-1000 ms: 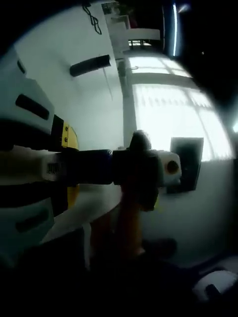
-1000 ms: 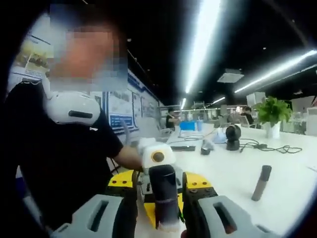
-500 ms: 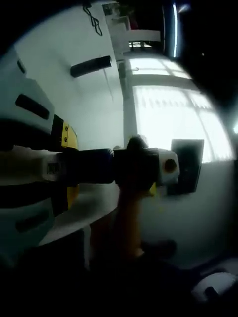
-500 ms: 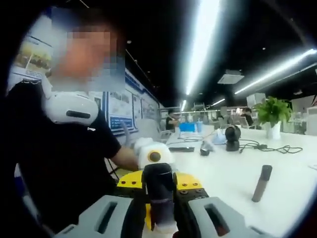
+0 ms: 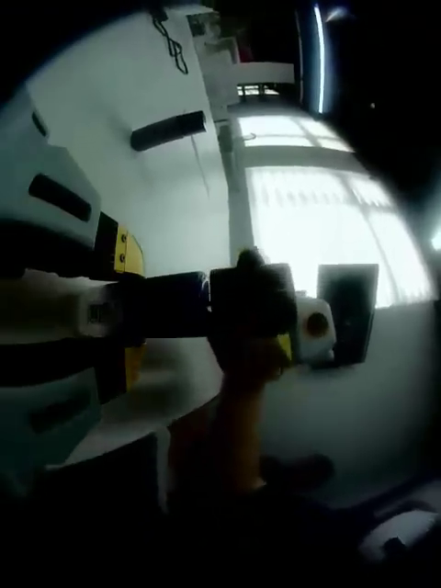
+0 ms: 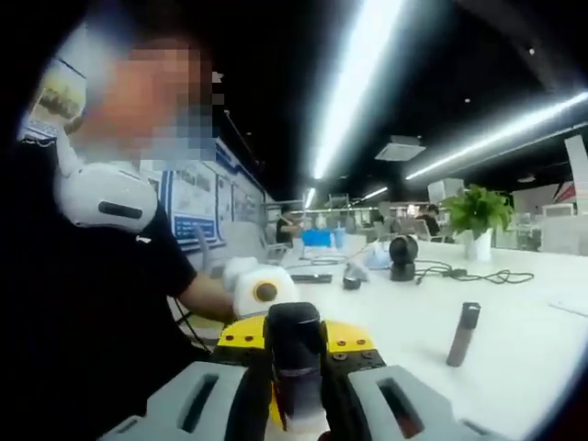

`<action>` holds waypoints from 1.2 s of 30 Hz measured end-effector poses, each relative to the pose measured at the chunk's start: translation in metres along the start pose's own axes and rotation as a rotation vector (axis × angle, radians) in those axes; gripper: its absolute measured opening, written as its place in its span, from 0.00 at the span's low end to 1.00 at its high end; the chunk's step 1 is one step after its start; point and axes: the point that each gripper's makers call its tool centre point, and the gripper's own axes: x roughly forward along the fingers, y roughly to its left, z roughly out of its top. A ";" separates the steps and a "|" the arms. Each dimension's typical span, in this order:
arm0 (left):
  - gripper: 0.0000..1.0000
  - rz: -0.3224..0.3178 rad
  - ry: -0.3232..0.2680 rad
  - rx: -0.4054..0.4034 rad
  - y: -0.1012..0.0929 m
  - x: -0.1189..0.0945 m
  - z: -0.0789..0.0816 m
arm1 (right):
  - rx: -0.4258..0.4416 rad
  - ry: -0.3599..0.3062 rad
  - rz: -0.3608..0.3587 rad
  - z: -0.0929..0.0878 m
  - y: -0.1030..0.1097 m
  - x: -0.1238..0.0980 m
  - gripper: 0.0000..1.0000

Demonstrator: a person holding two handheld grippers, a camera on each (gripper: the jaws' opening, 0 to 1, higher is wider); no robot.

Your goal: Pick up cosmetic bottle twist off cap place on table pick up cap screw tight cap place on table

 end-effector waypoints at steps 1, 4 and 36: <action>0.14 0.004 0.000 0.002 0.001 0.000 0.000 | 0.000 0.000 -0.013 0.000 0.000 0.000 0.14; 0.14 0.008 0.001 0.001 0.001 0.000 0.000 | -0.010 0.000 -0.058 0.000 0.000 -0.001 0.14; 0.14 0.122 0.017 -0.011 0.013 0.000 -0.001 | -0.034 -0.025 -0.671 -0.002 -0.016 -0.010 0.14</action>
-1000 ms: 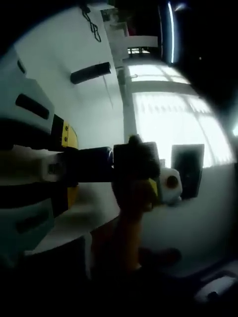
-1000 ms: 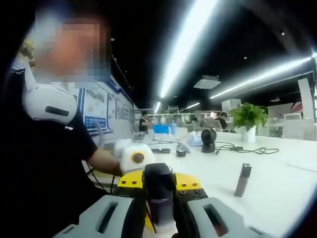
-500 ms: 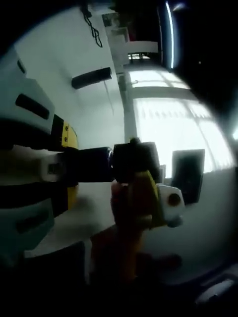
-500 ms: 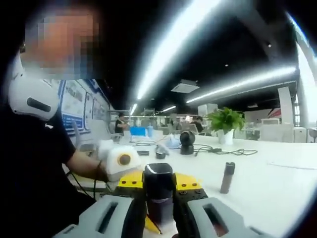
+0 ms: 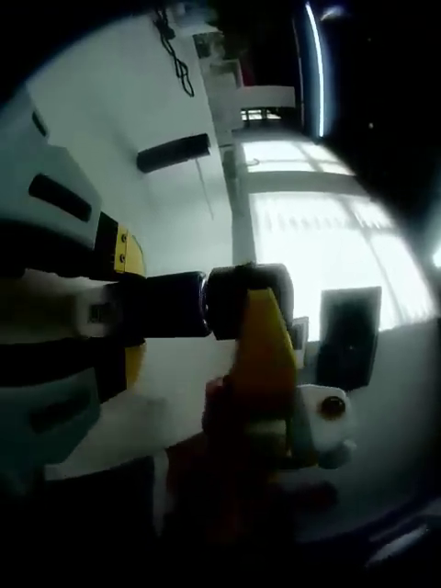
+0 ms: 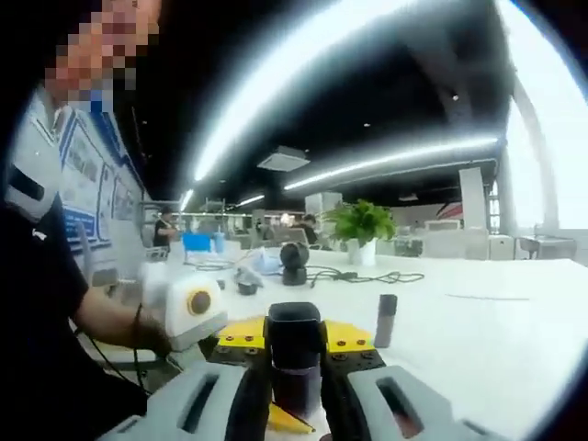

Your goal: Pick up cosmetic bottle twist off cap place on table pick up cap screw tight cap place on table

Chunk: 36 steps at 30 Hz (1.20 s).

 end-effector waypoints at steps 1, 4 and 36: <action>0.14 0.001 0.000 0.000 0.000 0.000 0.000 | 0.005 -0.001 -0.021 0.000 0.000 0.000 0.14; 0.14 0.006 0.001 -0.001 0.001 0.000 0.000 | 0.018 -0.006 -0.067 0.000 0.001 0.001 0.14; 0.14 0.015 0.000 0.001 0.003 -0.001 0.000 | -0.023 -0.086 -0.496 0.001 -0.007 -0.006 0.14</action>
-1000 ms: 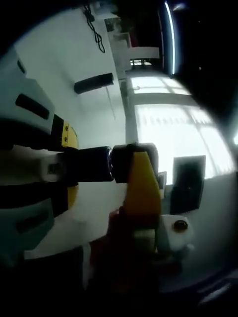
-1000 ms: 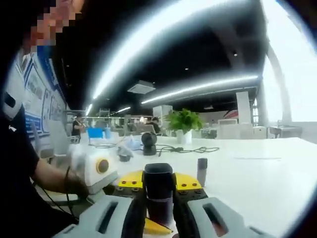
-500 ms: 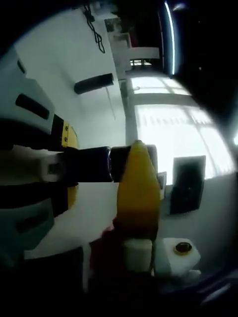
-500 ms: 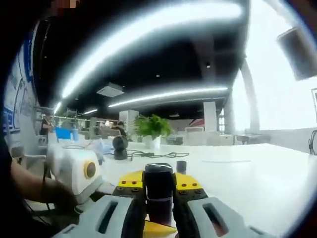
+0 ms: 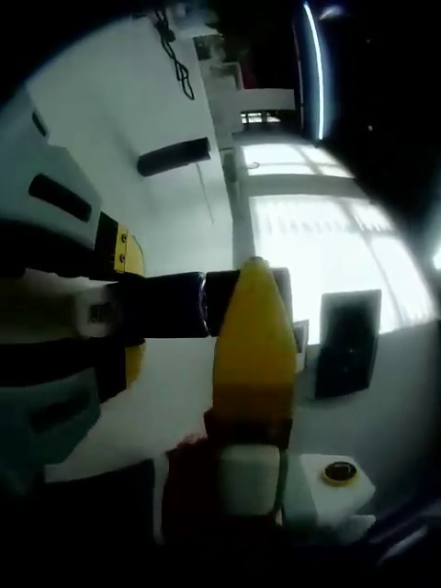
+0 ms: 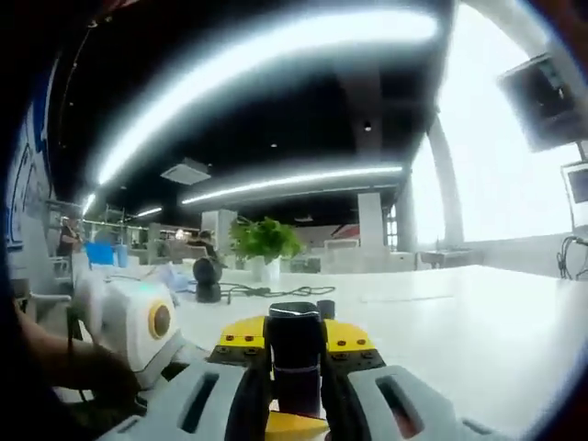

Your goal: Pick up cosmetic bottle twist off cap place on table pick up cap screw tight cap place on table

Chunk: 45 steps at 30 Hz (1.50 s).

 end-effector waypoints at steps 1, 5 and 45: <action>0.14 0.000 0.000 0.000 0.000 0.000 0.000 | -0.004 0.000 0.001 0.000 0.000 0.000 0.14; 0.14 0.002 -0.001 0.002 0.001 0.000 0.000 | 0.012 0.029 0.084 -0.006 0.009 0.001 0.27; 0.14 -0.209 -0.001 -0.010 -0.032 0.010 0.003 | 0.100 0.119 1.102 0.014 -0.028 -0.034 0.36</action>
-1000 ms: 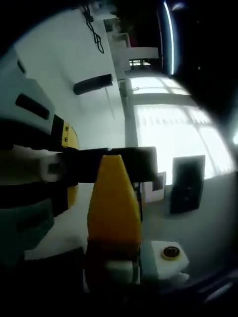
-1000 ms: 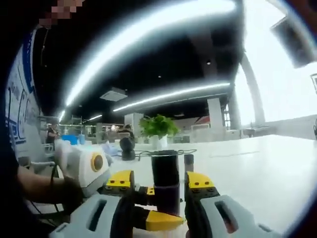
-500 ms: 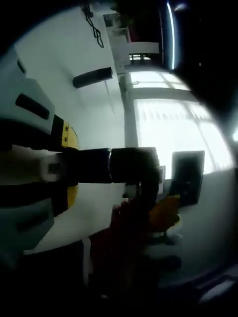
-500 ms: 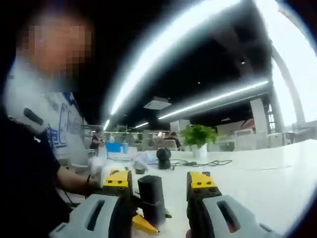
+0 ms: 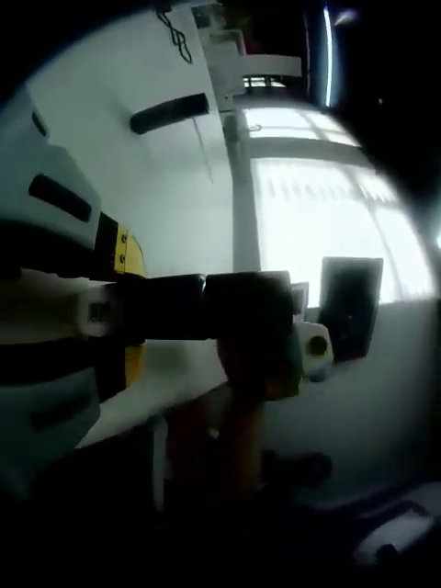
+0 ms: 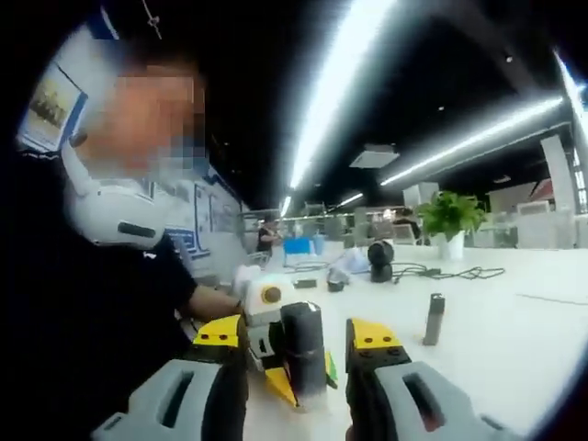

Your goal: Pick up cosmetic bottle twist off cap place on table pick up cap screw tight cap place on table

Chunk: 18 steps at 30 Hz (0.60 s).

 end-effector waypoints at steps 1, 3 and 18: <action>0.14 -0.003 0.000 0.000 0.001 0.002 0.000 | 0.000 0.005 0.008 0.000 0.000 0.002 0.35; 0.14 -0.004 -0.001 0.000 0.003 0.007 0.001 | 0.002 0.008 0.026 0.000 -0.003 0.003 0.34; 0.14 -0.005 -0.011 0.013 0.007 0.016 0.002 | 0.015 0.044 0.138 -0.003 -0.008 0.016 0.30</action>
